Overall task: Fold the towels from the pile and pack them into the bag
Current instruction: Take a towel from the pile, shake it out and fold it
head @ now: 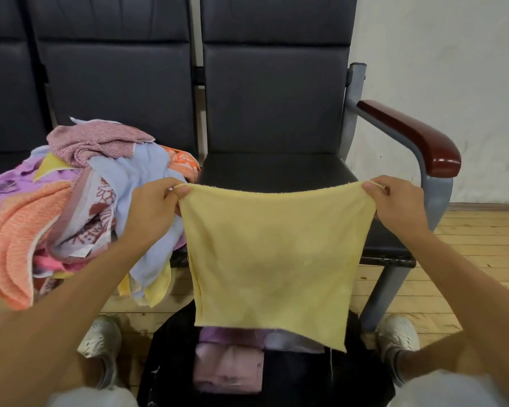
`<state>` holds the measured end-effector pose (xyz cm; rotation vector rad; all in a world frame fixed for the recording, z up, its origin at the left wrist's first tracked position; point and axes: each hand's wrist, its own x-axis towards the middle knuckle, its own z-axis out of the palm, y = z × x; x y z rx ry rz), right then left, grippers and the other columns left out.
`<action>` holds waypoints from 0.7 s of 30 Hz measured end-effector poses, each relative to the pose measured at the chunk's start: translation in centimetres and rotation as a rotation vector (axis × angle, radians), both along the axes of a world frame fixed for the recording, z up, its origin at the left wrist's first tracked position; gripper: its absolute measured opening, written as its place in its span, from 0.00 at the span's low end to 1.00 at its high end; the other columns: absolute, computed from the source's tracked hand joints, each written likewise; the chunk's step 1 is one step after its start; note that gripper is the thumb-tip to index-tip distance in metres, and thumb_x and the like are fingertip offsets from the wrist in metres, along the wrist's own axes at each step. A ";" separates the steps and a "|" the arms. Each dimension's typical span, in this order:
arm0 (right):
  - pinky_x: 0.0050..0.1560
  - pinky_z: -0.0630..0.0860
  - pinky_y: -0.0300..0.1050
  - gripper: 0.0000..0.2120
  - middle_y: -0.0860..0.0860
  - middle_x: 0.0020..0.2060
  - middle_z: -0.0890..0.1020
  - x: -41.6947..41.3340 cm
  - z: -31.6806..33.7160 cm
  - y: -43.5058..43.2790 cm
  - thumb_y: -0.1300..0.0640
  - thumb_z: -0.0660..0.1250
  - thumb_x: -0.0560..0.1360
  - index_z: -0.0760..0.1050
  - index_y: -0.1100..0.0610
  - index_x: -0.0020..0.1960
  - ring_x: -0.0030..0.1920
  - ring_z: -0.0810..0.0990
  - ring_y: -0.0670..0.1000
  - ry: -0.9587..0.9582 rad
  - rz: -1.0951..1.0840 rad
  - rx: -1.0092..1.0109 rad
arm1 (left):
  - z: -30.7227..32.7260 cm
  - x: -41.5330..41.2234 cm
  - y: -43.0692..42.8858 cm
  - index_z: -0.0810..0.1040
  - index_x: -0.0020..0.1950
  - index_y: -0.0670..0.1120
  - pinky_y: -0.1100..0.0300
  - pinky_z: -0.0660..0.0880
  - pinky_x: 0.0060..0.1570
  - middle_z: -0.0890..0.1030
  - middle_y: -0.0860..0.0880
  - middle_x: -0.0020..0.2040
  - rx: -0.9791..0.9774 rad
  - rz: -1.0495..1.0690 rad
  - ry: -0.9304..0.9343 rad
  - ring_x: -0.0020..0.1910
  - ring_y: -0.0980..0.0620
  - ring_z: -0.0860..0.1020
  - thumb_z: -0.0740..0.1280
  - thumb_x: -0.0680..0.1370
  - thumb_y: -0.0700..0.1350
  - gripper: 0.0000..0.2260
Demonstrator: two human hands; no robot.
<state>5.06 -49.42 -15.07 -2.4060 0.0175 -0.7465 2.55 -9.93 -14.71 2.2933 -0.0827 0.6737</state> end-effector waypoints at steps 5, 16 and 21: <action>0.36 0.74 0.35 0.14 0.52 0.44 0.81 -0.1 0.1 0.1 0.49 0.61 0.81 0.79 0.56 0.59 0.31 0.81 0.48 0.041 -0.043 0.041 | 0.1 0.1 -0.2 0.80 0.50 0.41 0.55 0.77 0.45 0.81 0.43 0.39 -0.220 0.006 0.074 0.39 0.45 0.80 0.63 0.81 0.45 0.09; 0.54 0.79 0.47 0.06 0.49 0.44 0.82 -0.4 0.7 0.7 0.56 0.75 0.71 0.82 0.54 0.47 0.47 0.80 0.50 0.191 -0.014 0.361 | 0.6 0.9 0.9 0.82 0.55 0.41 0.52 0.76 0.55 0.83 0.41 0.49 -0.079 0.118 -0.030 0.48 0.45 0.80 0.68 0.78 0.42 0.08; 0.43 0.73 0.33 0.10 0.44 0.38 0.79 -0.7 1.0 1.1 0.59 0.76 0.70 0.82 0.57 0.50 0.40 0.77 0.42 0.155 -0.010 0.315 | 0.9 0.5 0.3 0.82 0.57 0.39 0.63 0.68 0.52 0.83 0.41 0.52 0.026 0.174 -0.088 0.49 0.48 0.79 0.66 0.79 0.42 0.10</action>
